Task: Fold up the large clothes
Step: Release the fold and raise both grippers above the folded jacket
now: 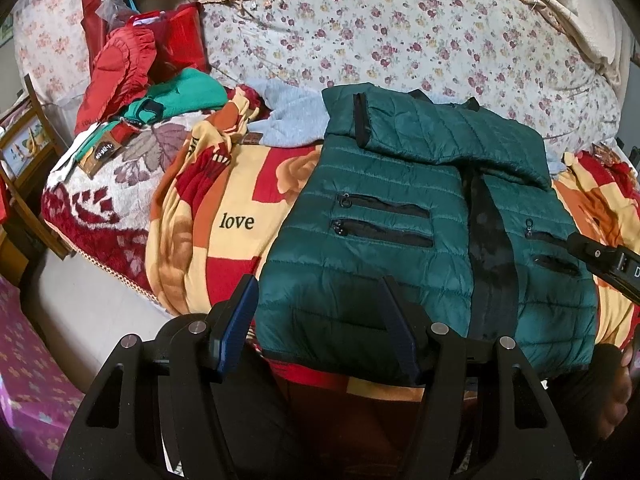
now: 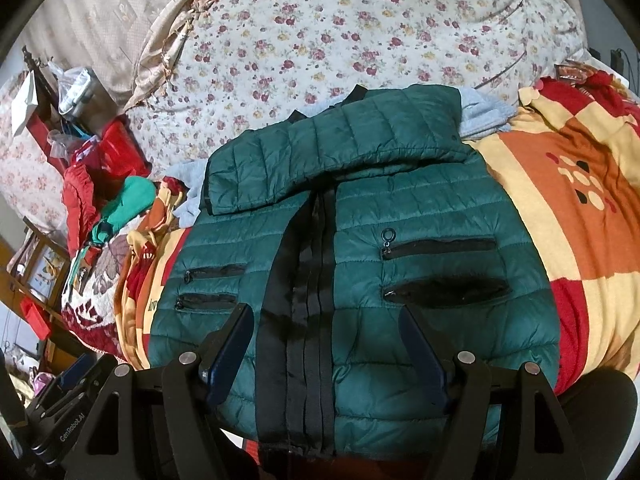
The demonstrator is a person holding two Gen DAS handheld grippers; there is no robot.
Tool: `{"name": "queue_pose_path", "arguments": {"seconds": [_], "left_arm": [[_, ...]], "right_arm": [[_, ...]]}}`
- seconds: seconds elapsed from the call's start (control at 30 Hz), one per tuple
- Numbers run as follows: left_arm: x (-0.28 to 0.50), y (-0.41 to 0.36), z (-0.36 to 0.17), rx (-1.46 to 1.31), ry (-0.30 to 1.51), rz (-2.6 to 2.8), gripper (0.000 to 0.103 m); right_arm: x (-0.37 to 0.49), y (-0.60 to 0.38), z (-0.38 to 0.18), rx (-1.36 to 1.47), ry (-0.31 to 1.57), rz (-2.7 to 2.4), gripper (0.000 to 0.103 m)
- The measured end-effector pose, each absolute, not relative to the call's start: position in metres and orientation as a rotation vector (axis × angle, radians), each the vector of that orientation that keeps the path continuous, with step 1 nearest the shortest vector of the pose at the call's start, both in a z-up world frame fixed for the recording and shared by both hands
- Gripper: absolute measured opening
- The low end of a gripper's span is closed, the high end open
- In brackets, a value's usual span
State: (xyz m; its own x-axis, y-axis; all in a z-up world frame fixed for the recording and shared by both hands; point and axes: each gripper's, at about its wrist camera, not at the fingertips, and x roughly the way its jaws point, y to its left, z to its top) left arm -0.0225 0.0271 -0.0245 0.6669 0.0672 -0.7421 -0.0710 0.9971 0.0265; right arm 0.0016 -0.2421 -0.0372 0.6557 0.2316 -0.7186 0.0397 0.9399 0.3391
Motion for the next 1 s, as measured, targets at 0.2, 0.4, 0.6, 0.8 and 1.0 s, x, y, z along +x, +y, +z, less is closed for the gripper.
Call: {"name": "queue_pose_path", "arguments": {"seconds": [0.2,0.4,0.6,0.8,1.0], "left_arm": [[-0.022,0.027,-0.025,-0.005,0.837,0.078,0.062],[-0.022,0.027,-0.029,-0.007,0.845,0.079,0.062],[-0.020,0.028,-0.034,-0.005,0.857,0.078,0.062],[-0.018,0.026,-0.035,-0.001,0.866,0.078,0.062],[-0.015,0.026,-0.039,0.005,0.879,0.079,0.062]], "right_arm": [[0.002,-0.242,-0.041,0.344,0.863,0.110,0.073],[0.004,-0.243,-0.043,0.346,0.871,0.109,0.073],[0.005,-0.243,-0.045,0.350,0.878,0.108,0.073],[0.006,-0.243,-0.050,0.353,0.886,0.107,0.073],[0.008,-0.245,-0.054,0.368,0.893,0.098,0.073]]}}
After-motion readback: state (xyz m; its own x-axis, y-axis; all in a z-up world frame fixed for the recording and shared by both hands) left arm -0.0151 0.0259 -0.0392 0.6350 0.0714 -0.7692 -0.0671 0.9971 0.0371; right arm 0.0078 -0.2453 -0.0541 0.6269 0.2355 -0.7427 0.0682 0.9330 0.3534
